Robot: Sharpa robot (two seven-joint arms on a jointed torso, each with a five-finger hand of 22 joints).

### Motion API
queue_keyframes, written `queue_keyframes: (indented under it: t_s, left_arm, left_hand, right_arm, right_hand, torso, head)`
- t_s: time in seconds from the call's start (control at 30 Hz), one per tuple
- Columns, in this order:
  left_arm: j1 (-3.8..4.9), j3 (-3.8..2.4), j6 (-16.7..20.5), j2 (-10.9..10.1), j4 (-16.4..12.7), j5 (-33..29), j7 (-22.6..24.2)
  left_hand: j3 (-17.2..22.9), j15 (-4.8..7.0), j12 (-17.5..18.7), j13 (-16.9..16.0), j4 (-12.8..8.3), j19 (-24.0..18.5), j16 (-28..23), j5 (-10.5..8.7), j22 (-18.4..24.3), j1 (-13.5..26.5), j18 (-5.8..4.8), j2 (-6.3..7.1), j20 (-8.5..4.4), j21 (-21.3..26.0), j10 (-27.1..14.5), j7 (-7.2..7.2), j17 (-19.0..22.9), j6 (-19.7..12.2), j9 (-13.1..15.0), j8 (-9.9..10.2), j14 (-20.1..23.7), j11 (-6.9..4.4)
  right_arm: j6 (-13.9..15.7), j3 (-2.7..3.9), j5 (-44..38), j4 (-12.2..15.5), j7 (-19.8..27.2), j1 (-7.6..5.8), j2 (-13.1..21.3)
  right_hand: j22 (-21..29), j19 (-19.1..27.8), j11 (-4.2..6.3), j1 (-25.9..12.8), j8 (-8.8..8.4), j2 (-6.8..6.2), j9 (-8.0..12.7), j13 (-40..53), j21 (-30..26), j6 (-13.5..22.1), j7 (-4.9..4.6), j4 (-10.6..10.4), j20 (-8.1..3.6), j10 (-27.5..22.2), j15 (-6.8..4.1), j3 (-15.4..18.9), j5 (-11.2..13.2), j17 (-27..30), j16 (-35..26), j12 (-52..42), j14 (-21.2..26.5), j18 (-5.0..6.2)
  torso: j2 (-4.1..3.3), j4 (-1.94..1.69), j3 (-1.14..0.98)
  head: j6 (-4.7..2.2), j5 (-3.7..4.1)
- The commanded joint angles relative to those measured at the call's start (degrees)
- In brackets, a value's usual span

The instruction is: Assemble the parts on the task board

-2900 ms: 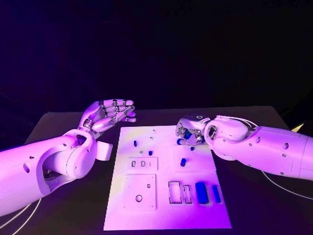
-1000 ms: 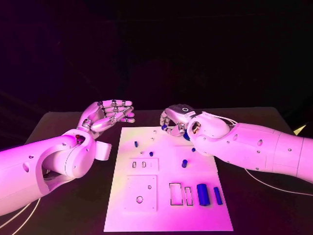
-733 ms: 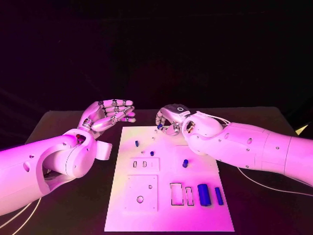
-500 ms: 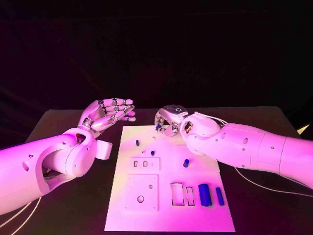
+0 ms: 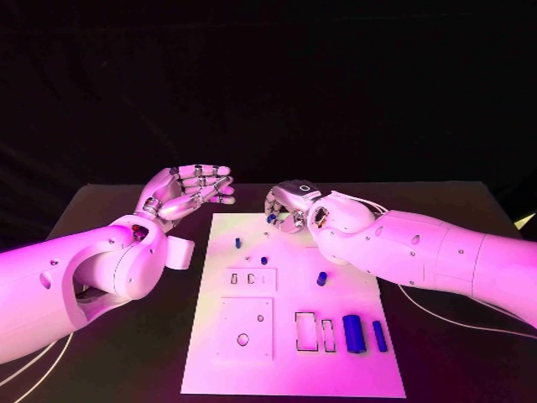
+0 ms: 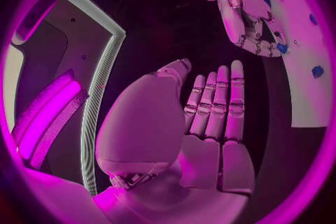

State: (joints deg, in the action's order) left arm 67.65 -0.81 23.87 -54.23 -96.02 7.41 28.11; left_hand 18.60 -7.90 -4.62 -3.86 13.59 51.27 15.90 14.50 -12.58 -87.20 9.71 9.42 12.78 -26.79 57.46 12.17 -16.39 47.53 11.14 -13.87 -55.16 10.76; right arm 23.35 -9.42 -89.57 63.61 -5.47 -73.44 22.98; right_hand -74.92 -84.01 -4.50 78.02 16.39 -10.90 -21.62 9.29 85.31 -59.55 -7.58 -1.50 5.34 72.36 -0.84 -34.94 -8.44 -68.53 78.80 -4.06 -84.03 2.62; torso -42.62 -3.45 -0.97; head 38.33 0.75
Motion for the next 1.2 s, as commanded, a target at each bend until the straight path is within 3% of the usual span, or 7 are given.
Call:
queue_keyframes:
  t_s: [0.03,0.47,0.63,0.77,0.87,1.1,1.2]
  left_arm:
    - [0.16,-0.06,-0.5,0.1,-0.2,-0.2,0.3]
    - [0.33,-0.06,-0.6,0.1,0.0,-0.2,0.1]
    - [0.36,-0.05,-0.6,0.0,0.1,-0.2,0.1]
    - [0.37,-0.05,-0.6,-0.1,0.2,-0.2,0.1]
    - [0.37,-0.05,-0.6,-0.3,0.4,-0.2,0.0]
    - [0.38,-0.04,-0.8,-0.7,1.0,-0.2,0.2]
    - [0.38,-0.04,-0.9,-0.9,1.3,-0.3,0.3]
  left_hand:
    - [0.2,-0.01,0.3,-0.1,-0.1,-0.3,-0.2,-0.35,-0.1,0.0,0.28,0.18,0.08,-0.3,0.2,1.84,0.0,0.2,0.1,0.1,0.3,0.03]
    - [0.2,-0.01,0.3,-0.1,-0.1,-0.3,-0.2,-0.35,-0.1,0.0,0.28,0.18,0.08,-0.3,0.2,1.84,0.0,0.2,0.1,0.1,0.3,0.03]
    - [0.2,-0.01,0.3,-0.1,-0.1,-0.3,-0.2,-0.35,-0.1,0.0,0.28,0.18,0.08,-0.3,0.2,1.84,0.0,0.2,0.1,0.1,0.3,0.03]
    - [0.2,-0.01,0.3,-0.1,-0.1,-0.3,-0.2,-0.35,-0.1,0.0,0.28,0.18,0.08,-0.3,0.2,1.84,0.0,0.2,0.1,0.1,0.3,0.03]
    - [0.3,-0.02,0.3,-0.1,-0.2,-0.6,-0.2,-0.35,-0.2,0.0,0.27,0.20,0.08,-0.5,0.2,1.88,-0.2,0.1,0.1,0.1,0.3,0.05]
    - [0.3,-0.02,0.3,-0.1,-0.2,-0.6,-0.2,-0.35,-0.2,0.0,0.27,0.20,0.08,-0.5,0.2,1.88,-0.2,0.1,0.1,0.1,0.3,0.05]
    - [0.3,-0.02,0.4,-0.1,-0.2,-0.6,-0.1,-0.36,-0.2,0.1,0.28,0.21,0.08,-0.5,0.2,1.89,-0.2,0.1,0.1,0.1,0.3,0.05]
  right_arm:
    - [-1.5,0.01,-0.1,-0.3,0.6,0.04,-0.2]
    - [-3.4,-0.03,0.0,-1.4,0.1,0.17,-1.0]
    - [-2.8,-0.04,-0.1,-1.3,0.1,0.18,-0.5]
    - [-2.0,-0.04,-0.5,0.0,-0.1,0.16,0.6]
    - [-0.8,-0.02,-0.5,2.7,-0.5,-0.03,3.1]
    - [0.4,0.41,1.5,9.4,-0.6,-1.13,10.4]
    - [-0.3,0.69,3.9,11.9,-0.2,-1.69,13.7]
  right_hand:
    - [-7.5,-0.9,0.88,-0.6,-0.26,0.16,-0.1,1.7,-0.2,0.5,-0.03,0.3,-0.07,0.7,0.16,-0.1,0.1,0.1,0.2,0.2,-2.2,-0.76]
    - [-4.3,1.4,-0.45,-2.9,-1.74,-1.44,-0.5,0.6,-2.5,3.2,-1.01,-0.5,0.75,-4.0,1.31,-0.5,1.8,2.2,-0.7,0.6,-1.5,0.03]
    - [3.4,6.6,-1.75,-3.9,-3.98,-2.90,-0.3,-1.2,-8.4,6.8,-1.90,-0.7,2.01,-11.1,2.31,0.3,3.6,6.8,-3.3,0.3,-0.1,1.88]
    - [13.7,12.1,-2.70,0.0,-6.33,-1.05,-0.5,-3.4,-17.8,9.8,-0.82,-2.7,2.71,-18.9,3.11,15.6,1.4,15.6,-9.3,-1.5,2.7,4.07]
    - [13.9,10.6,-2.48,4.5,-7.21,-0.81,-0.8,-4.3,-18.7,9.6,-0.01,-8.3,2.47,-19.4,2.74,23.0,-0.3,16.2,-9.6,-4.3,2.1,3.92]
    - [9.7,7.7,-1.05,5.5,-7.23,-0.86,-1.1,-4.0,-15.8,7.4,-1.19,-10.7,1.16,-13.5,1.82,20.8,-2.1,14.5,-8.4,-8.2,1.1,3.05]
    - [8.8,7.4,0.13,4.1,-7.47,-1.91,-1.1,-3.6,-15.3,6.8,-0.38,-12.3,0.37,-9.2,1.00,19.6,-3.4,13.1,-7.5,-9.4,0.5,2.88]
  torso:
    - [0.00,0.08,-0.02]
    - [-0.02,0.14,-0.03]
    - [0.02,0.20,-0.02]
    - [0.09,0.31,-0.05]
    - [0.18,0.42,-0.08]
    - [0.52,0.97,-0.17]
    - [0.71,1.31,-0.27]
  head:
    - [0.06,-0.04]
    - [0.22,-0.30]
    - [0.22,-0.39]
    - [0.12,-0.57]
    - [0.10,-0.61]
    - [-0.17,-0.67]
    - [-0.27,-0.51]
